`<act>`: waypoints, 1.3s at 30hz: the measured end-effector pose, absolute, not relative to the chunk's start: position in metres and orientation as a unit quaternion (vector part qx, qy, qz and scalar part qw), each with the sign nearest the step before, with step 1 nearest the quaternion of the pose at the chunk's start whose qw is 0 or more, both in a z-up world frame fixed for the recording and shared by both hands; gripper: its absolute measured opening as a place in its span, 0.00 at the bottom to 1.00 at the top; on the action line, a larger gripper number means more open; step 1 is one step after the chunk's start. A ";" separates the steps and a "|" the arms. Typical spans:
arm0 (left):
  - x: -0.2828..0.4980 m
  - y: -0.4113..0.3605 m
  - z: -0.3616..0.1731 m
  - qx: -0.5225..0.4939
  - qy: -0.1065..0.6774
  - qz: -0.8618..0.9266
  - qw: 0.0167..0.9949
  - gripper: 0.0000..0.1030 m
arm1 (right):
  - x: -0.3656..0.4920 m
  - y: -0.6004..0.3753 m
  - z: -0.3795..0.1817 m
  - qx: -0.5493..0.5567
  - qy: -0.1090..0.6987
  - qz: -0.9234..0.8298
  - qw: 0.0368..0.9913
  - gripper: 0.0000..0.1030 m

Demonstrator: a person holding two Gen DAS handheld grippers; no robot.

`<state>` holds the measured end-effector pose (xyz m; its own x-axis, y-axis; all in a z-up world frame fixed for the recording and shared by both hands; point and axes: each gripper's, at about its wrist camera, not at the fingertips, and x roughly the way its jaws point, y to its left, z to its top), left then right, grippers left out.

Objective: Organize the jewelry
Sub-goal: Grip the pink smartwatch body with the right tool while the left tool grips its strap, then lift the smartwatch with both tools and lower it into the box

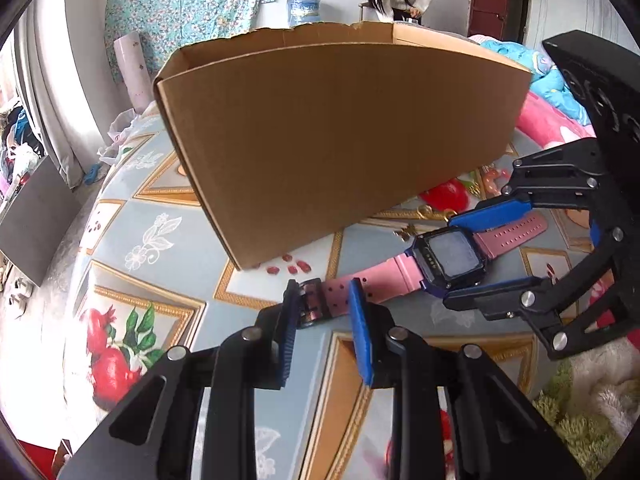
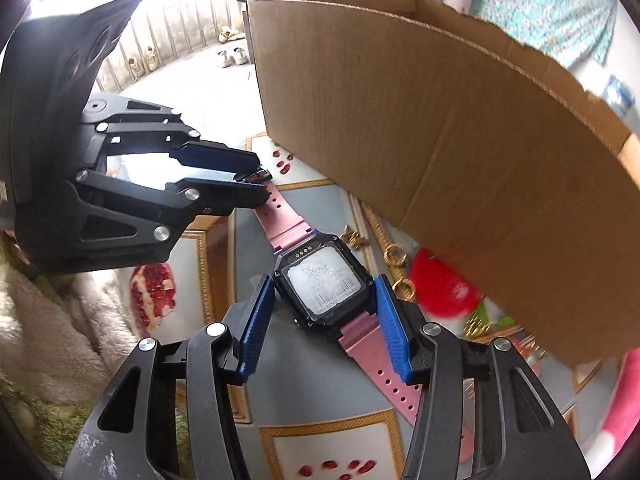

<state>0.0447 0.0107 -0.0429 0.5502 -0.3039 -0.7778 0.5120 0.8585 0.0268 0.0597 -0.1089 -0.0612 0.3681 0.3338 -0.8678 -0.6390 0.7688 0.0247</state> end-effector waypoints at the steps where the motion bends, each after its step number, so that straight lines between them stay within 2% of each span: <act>1: 0.042 0.013 -0.041 0.127 0.411 -0.236 0.871 0.24 | 0.059 -0.109 -0.062 -0.154 0.480 0.302 0.809 0.47; 5: 0.022 0.017 -0.030 0.147 0.380 -0.252 0.878 0.24 | 0.057 -0.113 -0.060 -0.130 0.497 0.311 0.799 0.47; 11: 0.004 0.002 -0.036 0.221 0.359 -0.258 0.869 0.42 | 0.081 -0.131 -0.060 -0.044 0.541 0.340 0.768 0.47; 13: 0.000 -0.004 -0.038 0.250 0.345 -0.254 0.868 0.55 | 0.089 -0.138 -0.060 -0.023 0.554 0.351 0.755 0.47; 14: -0.001 -0.007 -0.039 0.262 0.337 -0.251 0.869 0.57 | 0.093 -0.140 -0.060 -0.014 0.559 0.356 0.748 0.47; 21: -0.002 -0.025 -0.051 0.340 0.294 -0.245 0.859 0.58 | 0.107 -0.153 -0.059 0.014 0.584 0.382 0.717 0.47; 23: -0.001 -0.026 -0.051 0.339 0.290 -0.252 0.858 0.55 | 0.113 -0.154 -0.058 0.005 0.584 0.385 0.714 0.47; 28: 0.007 -0.026 -0.053 0.333 0.306 -0.263 0.852 0.19 | 0.122 -0.149 -0.057 0.008 0.583 0.390 0.713 0.47; 34: 0.012 -0.018 -0.049 0.295 0.328 -0.270 0.856 0.10 | 0.110 -0.149 -0.063 0.014 0.571 0.385 0.725 0.46; 39: 0.021 -0.015 -0.046 0.267 0.353 -0.264 0.857 0.10 | 0.097 -0.157 -0.063 0.009 0.563 0.370 0.739 0.46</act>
<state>0.0207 -0.0152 -0.0464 0.6108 -0.2648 -0.7462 0.6415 0.7179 0.2703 0.0971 -0.1568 -0.0630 0.0919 0.5572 -0.8253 -0.5373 0.7256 0.4300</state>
